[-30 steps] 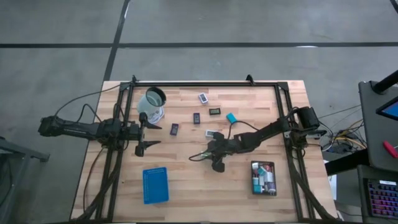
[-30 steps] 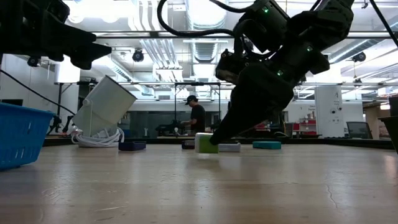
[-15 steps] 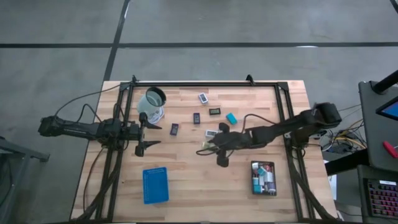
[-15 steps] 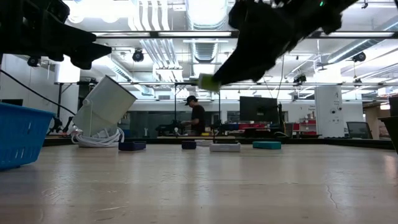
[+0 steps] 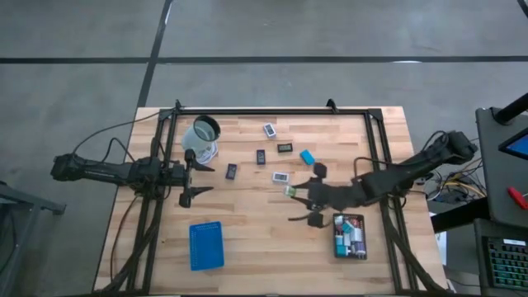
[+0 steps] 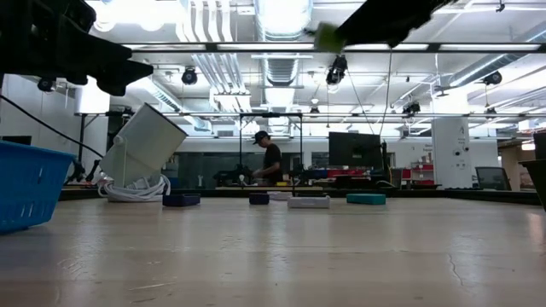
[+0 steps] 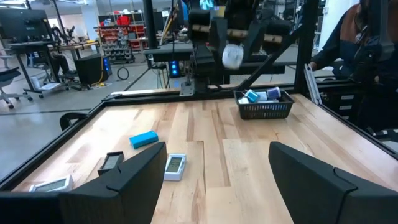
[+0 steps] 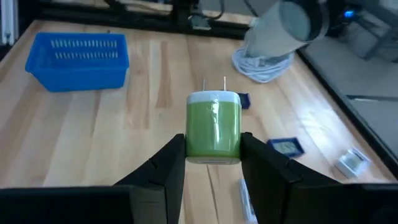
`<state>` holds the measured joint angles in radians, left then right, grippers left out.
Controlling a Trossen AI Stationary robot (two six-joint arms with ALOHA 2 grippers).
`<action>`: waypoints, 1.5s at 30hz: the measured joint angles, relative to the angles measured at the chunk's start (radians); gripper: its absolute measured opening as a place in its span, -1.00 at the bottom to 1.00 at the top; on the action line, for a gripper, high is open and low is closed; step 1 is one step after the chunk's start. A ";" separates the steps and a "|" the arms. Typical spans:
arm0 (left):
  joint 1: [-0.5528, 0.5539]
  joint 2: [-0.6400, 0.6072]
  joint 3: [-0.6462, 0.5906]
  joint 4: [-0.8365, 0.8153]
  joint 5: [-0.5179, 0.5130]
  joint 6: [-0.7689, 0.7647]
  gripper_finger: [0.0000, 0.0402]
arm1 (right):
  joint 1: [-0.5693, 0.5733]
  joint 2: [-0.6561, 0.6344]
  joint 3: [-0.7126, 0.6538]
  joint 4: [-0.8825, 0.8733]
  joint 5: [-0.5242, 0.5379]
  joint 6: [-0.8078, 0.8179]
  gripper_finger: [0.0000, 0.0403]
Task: Pick & Place Office items
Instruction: Put the green charger adapter into the black bin
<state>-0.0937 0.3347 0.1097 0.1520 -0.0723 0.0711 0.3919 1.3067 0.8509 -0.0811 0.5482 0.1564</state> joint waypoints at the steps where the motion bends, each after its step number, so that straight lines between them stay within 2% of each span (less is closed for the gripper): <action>1: 0.000 0.000 0.000 0.000 0.000 0.000 0.44 | 0.023 -0.018 0.000 -0.020 0.029 0.024 -0.36; 8: 0.000 0.001 0.000 -0.003 0.000 0.000 0.44 | 0.201 -0.125 0.000 -0.154 0.163 0.170 -0.36; 14: 0.000 0.002 0.000 -0.003 0.000 0.000 0.45 | 0.358 -0.200 0.003 -0.276 0.170 0.227 -0.36; 17: 0.000 0.002 0.000 -0.003 0.000 0.000 0.44 | 0.422 -0.222 0.003 -0.325 0.168 0.366 -0.36; 24: 0.000 0.002 0.000 -0.003 0.000 0.000 0.45 | 0.514 -0.225 0.004 -0.562 0.156 0.820 -0.37; 29: 0.000 0.002 0.000 -0.004 0.000 0.000 0.44 | 0.542 -0.193 0.003 -0.620 0.074 0.997 -0.36; 36: 0.000 0.002 0.000 -0.004 0.000 0.000 0.44 | 0.549 -0.145 0.004 -0.730 -0.206 1.360 -0.36; 45: 0.000 0.002 0.000 -0.004 0.000 0.000 0.44 | 0.549 -0.010 0.004 -0.728 -0.350 1.439 -0.36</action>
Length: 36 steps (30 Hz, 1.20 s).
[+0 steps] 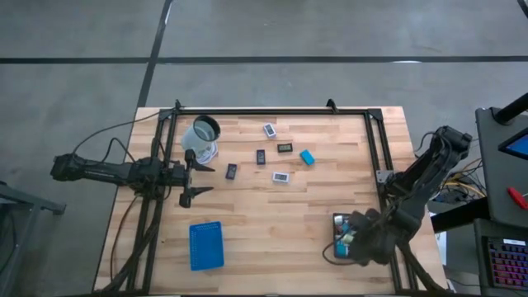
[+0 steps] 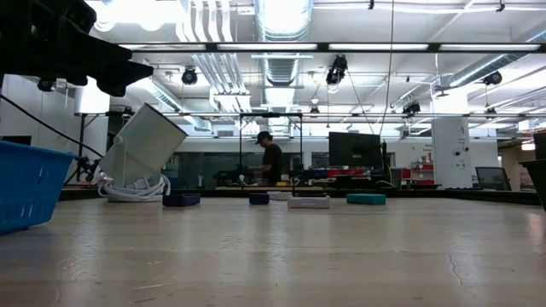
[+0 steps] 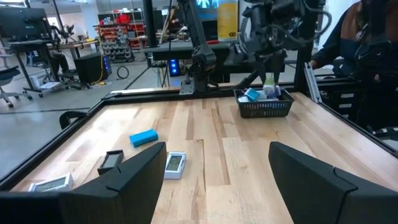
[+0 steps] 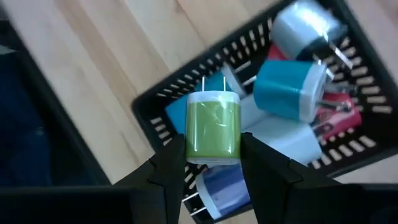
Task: Pick & Place Office items
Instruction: Put the green charger adapter into the black bin
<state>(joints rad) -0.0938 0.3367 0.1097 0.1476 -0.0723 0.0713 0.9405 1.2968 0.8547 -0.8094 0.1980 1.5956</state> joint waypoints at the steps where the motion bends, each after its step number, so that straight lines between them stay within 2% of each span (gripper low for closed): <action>1: 0.000 0.000 0.000 0.000 0.000 0.000 0.44 | 0.000 0.015 0.000 0.007 -0.008 0.009 -0.36; 16: 0.000 0.000 0.000 -0.001 0.000 0.000 0.45 | 0.000 0.210 0.063 0.009 -0.017 0.036 -0.35; 33: 0.000 0.000 0.000 0.000 0.000 0.000 0.45 | 0.000 0.222 0.080 -0.007 -0.027 0.037 -0.18; 36: 0.000 0.000 0.000 0.000 0.000 0.000 0.45 | -0.001 0.222 0.080 -0.007 -0.026 0.089 -0.15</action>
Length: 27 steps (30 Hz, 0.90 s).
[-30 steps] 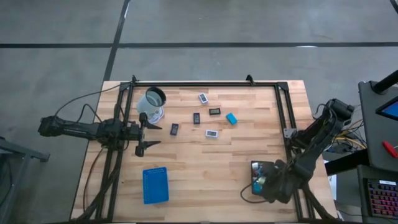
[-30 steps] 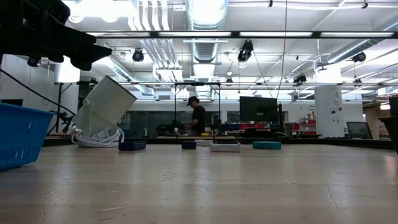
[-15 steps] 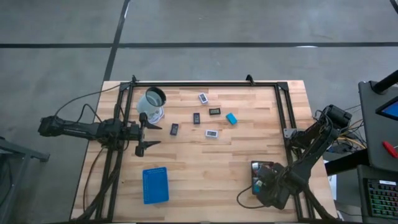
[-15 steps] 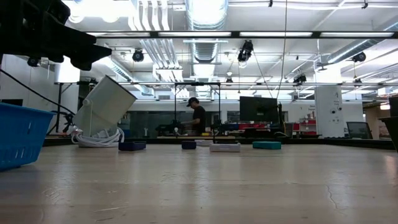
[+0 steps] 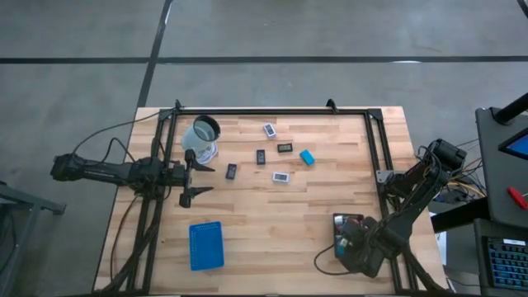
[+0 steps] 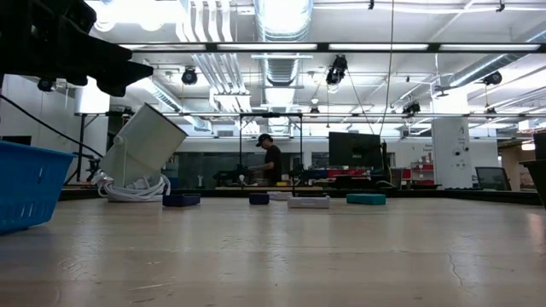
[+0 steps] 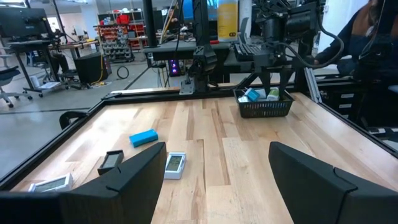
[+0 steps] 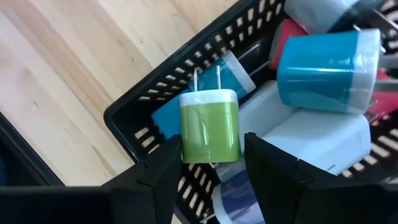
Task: Pick & Place Office items
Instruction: Put the green charger adapter into the black bin, then put the bottom blue digital clock into the blue bin
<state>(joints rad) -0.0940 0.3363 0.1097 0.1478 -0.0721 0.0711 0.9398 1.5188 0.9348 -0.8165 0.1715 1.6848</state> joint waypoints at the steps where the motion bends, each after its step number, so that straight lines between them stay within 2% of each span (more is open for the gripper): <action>1: 0.000 0.000 0.000 0.000 0.000 0.000 0.44 | 0.000 0.000 0.000 0.000 0.000 0.023 -0.14; 11: 0.000 0.000 0.000 0.000 0.000 0.000 0.44 | 0.000 0.000 0.000 -0.010 0.004 0.070 0.09; 22: 0.000 0.000 0.000 0.000 0.000 0.000 0.44 | 0.000 0.000 0.000 -0.016 0.010 0.106 0.44; 27: 0.000 0.000 0.000 0.000 0.000 0.000 0.45 | 0.000 -0.001 0.001 -0.016 0.011 0.105 0.52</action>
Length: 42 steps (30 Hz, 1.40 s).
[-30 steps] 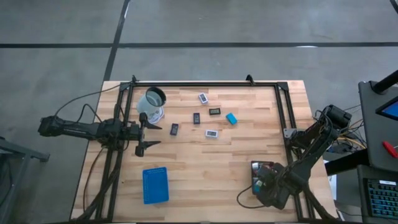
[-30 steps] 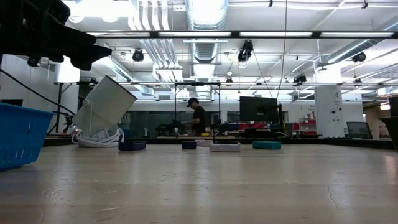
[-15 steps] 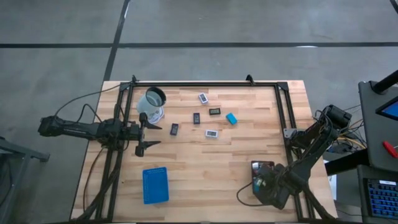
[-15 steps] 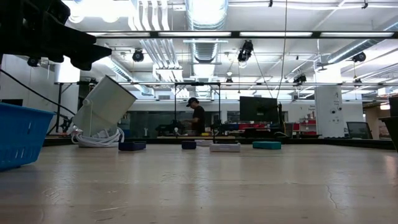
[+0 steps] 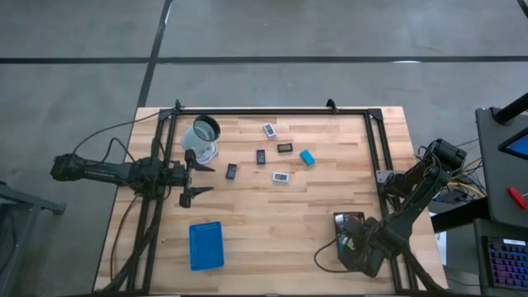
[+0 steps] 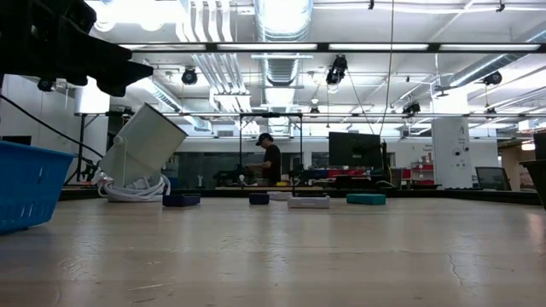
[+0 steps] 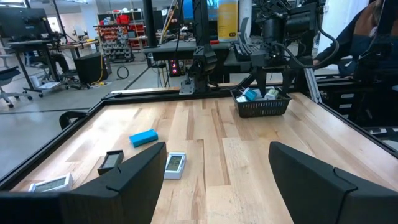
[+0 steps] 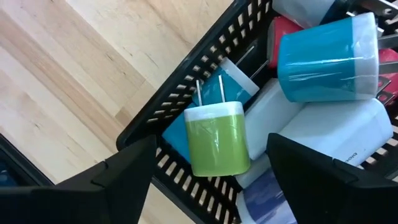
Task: Pick & Place Office items
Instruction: Put the bottom blue digital clock into the blue bin
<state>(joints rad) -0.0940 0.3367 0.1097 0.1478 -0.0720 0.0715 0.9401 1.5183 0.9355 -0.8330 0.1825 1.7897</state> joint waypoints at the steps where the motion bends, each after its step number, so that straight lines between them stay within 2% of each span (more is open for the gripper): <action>1: 0.000 0.000 0.000 0.000 0.000 0.000 0.45 | 0.000 0.000 0.002 -0.003 0.000 0.000 0.52; 8: 0.000 0.000 0.000 0.000 0.000 0.000 0.44 | 0.000 -0.005 0.068 -0.079 0.021 -0.001 0.45; 17: 0.000 0.000 0.000 0.000 0.000 0.000 0.44 | 0.000 -0.006 0.274 -0.379 0.129 -0.002 0.34; 21: 0.000 0.000 0.000 0.000 0.000 0.000 0.44 | 0.000 -0.006 0.359 -0.507 0.280 -0.004 0.31; 24: 0.000 0.000 0.000 0.000 0.000 0.000 0.44 | 0.000 -0.006 0.408 -0.570 0.478 -0.039 0.29; 27: 0.000 0.000 0.000 0.000 0.000 0.000 0.45 | 0.000 -0.006 0.434 -0.583 0.725 -0.105 0.28; 29: 0.000 0.000 0.000 0.000 0.000 0.000 0.45 | -0.006 -0.006 0.441 -0.583 0.841 -0.169 0.28; 37: 0.000 0.000 0.000 0.000 0.000 0.000 0.45 | -0.121 -0.014 0.440 -0.570 0.926 -0.291 0.35; 42: 0.000 0.000 0.000 0.000 0.000 0.000 0.44 | -0.205 -0.013 0.424 -0.389 0.948 -0.564 0.36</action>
<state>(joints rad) -0.0940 0.3365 0.1097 0.1478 -0.0721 0.0713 0.7351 1.5051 1.3591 -1.2217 1.1309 1.2256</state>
